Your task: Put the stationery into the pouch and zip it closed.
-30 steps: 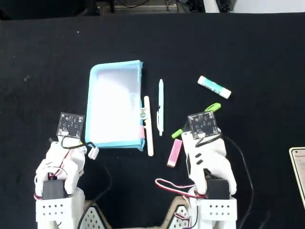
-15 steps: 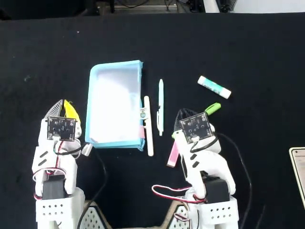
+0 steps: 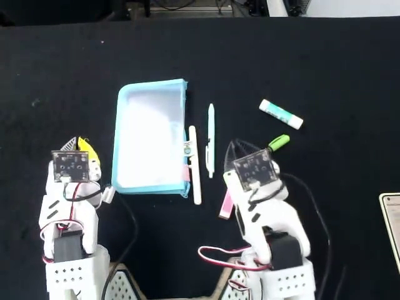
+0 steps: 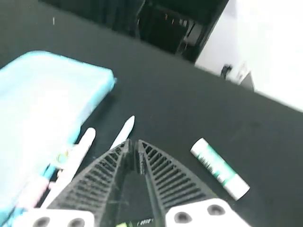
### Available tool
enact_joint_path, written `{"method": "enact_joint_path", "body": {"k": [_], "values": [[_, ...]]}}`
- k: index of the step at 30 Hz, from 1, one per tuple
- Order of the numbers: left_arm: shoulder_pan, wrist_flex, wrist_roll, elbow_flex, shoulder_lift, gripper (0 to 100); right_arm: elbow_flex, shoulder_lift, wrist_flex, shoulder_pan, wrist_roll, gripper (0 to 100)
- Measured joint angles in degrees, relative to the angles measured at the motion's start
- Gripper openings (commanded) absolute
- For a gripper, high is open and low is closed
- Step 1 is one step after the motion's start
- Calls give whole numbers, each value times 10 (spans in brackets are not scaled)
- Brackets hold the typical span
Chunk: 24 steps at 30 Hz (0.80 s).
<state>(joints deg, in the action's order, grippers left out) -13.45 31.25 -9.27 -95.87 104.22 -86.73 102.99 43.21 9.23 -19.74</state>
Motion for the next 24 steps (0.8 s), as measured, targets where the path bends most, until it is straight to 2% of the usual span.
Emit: {"method": "enact_joint_path", "body": {"k": [3,11,15,20,24], "values": [[0,0,33,0,0,30,54,0,4,0,0,12],[0,17,41,0,0,30,168,0,-16,30,0,12],[0,19,42,0,0,30,188,-12,-17,85,3,12],[0,19,42,0,0,30,179,-121,-17,148,5,12],[0,19,42,0,0,30,118,-214,-17,215,5,12]]}}
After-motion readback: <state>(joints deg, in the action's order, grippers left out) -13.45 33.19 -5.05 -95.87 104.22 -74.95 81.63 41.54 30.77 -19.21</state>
